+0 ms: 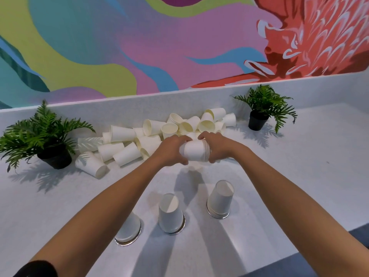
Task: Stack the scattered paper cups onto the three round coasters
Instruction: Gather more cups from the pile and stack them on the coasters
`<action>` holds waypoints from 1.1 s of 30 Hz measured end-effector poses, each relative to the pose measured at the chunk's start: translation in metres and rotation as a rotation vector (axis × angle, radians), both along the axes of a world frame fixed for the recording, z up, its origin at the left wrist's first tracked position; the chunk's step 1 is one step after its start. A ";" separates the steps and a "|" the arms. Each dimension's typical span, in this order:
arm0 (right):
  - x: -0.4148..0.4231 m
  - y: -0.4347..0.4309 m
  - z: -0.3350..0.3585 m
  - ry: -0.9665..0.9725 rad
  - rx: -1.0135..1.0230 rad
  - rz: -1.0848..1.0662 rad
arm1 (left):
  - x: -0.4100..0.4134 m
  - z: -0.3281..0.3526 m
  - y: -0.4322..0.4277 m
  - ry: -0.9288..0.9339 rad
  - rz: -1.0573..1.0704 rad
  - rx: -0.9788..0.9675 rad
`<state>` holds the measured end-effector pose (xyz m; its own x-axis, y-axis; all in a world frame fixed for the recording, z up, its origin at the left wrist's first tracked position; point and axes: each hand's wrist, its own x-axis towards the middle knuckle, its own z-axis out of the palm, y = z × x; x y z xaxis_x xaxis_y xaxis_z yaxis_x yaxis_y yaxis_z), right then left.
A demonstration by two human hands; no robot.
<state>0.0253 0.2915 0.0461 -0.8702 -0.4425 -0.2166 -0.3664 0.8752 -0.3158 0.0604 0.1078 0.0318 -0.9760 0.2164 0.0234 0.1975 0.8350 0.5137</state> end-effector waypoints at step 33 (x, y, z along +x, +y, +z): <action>0.113 0.069 -0.072 -0.246 -0.631 -0.276 | 0.089 -0.020 0.077 0.145 -0.282 0.025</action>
<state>0.1385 0.3605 -0.0256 -0.9271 -0.3194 -0.1960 -0.0127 0.5496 -0.8354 0.1491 0.1848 0.0113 -0.8639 0.4753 0.1664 0.4916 0.7243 0.4834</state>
